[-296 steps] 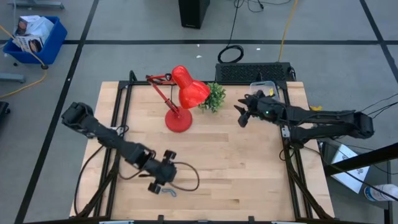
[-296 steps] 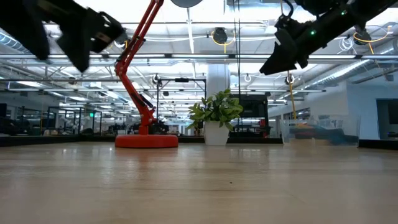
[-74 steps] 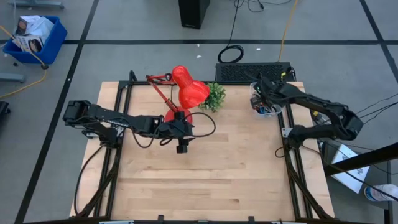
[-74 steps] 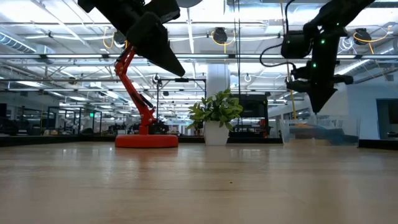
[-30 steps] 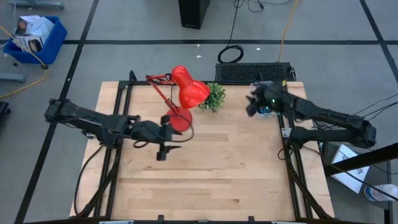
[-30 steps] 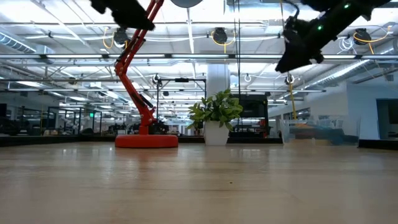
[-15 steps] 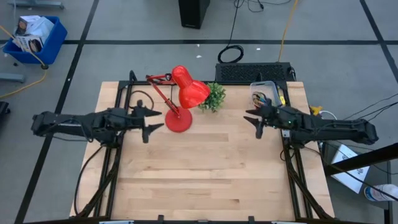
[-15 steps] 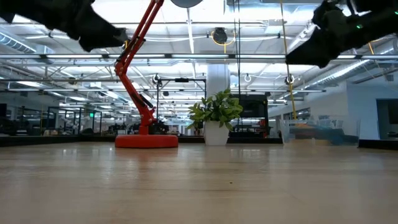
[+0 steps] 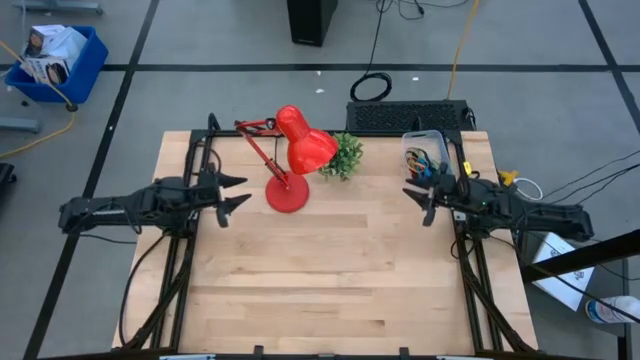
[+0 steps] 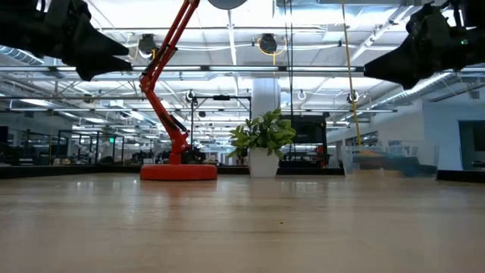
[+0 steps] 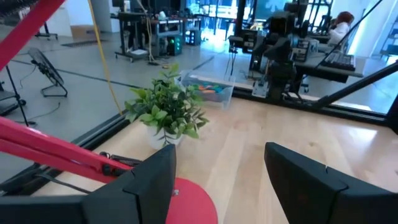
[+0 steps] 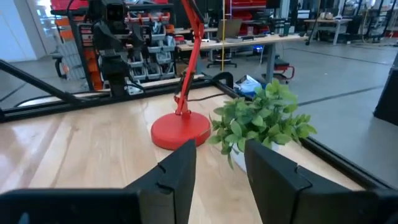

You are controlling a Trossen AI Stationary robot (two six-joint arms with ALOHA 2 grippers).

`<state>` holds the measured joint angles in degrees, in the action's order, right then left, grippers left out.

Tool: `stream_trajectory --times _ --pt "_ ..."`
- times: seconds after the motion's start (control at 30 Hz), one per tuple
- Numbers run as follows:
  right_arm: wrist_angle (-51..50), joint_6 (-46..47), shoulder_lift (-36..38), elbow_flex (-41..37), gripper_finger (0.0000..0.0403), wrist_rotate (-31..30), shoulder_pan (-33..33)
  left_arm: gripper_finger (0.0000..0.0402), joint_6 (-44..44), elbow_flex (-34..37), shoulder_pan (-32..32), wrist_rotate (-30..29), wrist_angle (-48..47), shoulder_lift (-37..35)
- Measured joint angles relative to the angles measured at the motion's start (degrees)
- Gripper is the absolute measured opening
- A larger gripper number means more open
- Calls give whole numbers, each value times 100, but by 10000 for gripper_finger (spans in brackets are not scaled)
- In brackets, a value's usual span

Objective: Pick and place rubber bands into bin
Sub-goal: Return to Home Position

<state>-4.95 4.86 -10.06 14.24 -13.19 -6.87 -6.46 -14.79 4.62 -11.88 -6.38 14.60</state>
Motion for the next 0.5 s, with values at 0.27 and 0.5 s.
stream_trajectory --times 0.27,0.5 --pt "2 -15 634 -310 131 602 0 253 -8 3 -2 -42 -276 -208" --pt "84 -207 1004 -526 130 882 -2 253 -84 338 -2 -47 229 -206"
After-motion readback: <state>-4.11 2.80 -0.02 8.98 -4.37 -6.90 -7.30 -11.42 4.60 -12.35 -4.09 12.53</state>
